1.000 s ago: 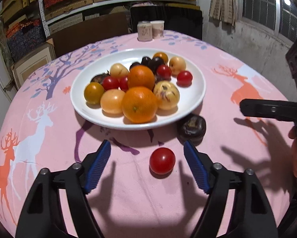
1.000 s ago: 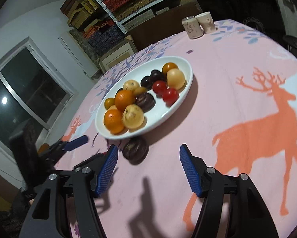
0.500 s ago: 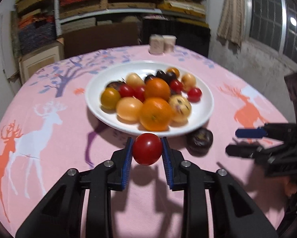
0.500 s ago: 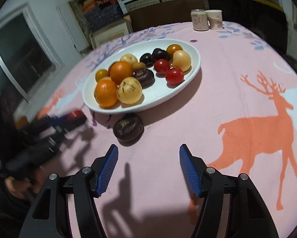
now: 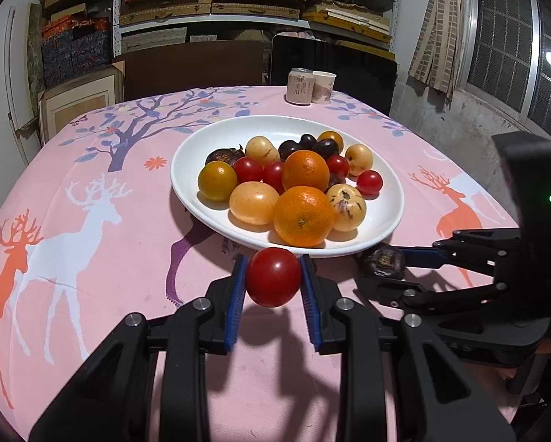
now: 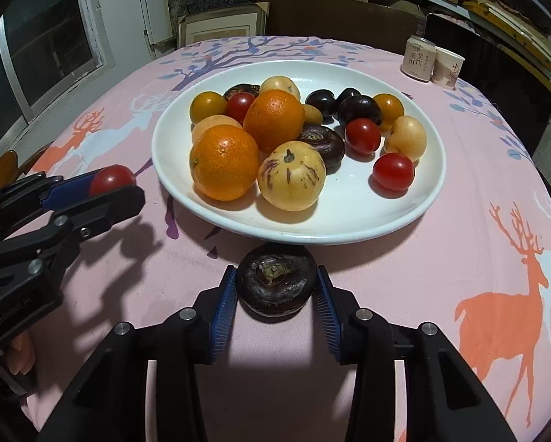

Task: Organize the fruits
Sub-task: 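Grasp the last red tomato with the left tool while the right tool grasps the last mangosteen, then carry the tomato and mangosteen over the plate and open both tools to release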

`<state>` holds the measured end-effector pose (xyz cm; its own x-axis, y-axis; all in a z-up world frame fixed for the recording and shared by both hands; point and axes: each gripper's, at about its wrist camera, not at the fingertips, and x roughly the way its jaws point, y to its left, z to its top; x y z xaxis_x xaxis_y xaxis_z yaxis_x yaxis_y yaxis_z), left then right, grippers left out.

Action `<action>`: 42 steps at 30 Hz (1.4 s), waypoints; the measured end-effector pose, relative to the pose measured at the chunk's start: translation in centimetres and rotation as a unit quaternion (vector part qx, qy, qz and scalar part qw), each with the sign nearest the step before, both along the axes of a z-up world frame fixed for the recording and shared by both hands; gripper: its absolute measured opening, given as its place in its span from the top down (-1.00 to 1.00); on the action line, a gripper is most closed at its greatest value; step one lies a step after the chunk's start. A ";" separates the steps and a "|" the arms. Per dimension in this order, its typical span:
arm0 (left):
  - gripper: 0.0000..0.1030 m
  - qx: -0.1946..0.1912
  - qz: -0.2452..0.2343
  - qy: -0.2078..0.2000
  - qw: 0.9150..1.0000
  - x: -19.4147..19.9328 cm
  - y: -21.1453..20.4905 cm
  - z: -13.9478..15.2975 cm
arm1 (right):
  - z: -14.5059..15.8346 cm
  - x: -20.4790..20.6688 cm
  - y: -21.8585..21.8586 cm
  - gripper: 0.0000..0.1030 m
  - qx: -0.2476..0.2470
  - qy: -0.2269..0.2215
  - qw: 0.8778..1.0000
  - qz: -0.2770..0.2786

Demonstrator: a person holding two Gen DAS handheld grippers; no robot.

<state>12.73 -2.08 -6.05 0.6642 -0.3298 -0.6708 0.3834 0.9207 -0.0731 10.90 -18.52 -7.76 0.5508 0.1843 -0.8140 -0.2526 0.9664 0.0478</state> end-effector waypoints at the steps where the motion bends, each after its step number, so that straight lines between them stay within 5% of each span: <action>1: 0.46 0.000 0.000 0.001 1.000 0.0 0.0 0.0 | 0.2 -0.3 -0.2 0.17 0.006 0.000 1.000 0.000; 10: 0.46 -0.010 -0.003 0.010 1.000 0.1 0.1 0.1 | 2.1 -3.1 -4.2 0.17 0.044 -0.010 0.999 -0.014; 18: 0.46 -0.003 -0.003 0.003 1.000 2.0 -0.3 2.8 | 5.9 -1.0 -6.8 0.17 0.071 -0.050 0.996 -0.020; 25: 0.45 0.004 0.005 -0.007 1.000 8.5 -2.1 5.5 | 8.8 6.0 -6.9 0.17 0.082 -0.072 0.994 -0.026; 32: 0.46 0.024 0.009 0.023 0.999 16.5 -4.8 3.5 | 5.7 15.9 -6.5 0.17 0.081 -0.031 0.994 -0.061; 38: 0.45 0.017 0.019 0.047 0.999 20.3 -5.4 2.2 | 4.5 19.3 -5.7 0.15 0.099 -0.024 0.993 -0.054; 40: 0.02 0.013 0.020 0.058 0.998 20.8 -5.3 1.8 | 4.7 19.4 -5.8 0.01 0.104 -0.029 0.993 -0.055; 42: -0.19 0.010 0.029 0.043 0.999 20.4 -4.9 2.2 | 5.4 18.8 -6.0 -0.06 0.112 -0.041 0.991 -0.060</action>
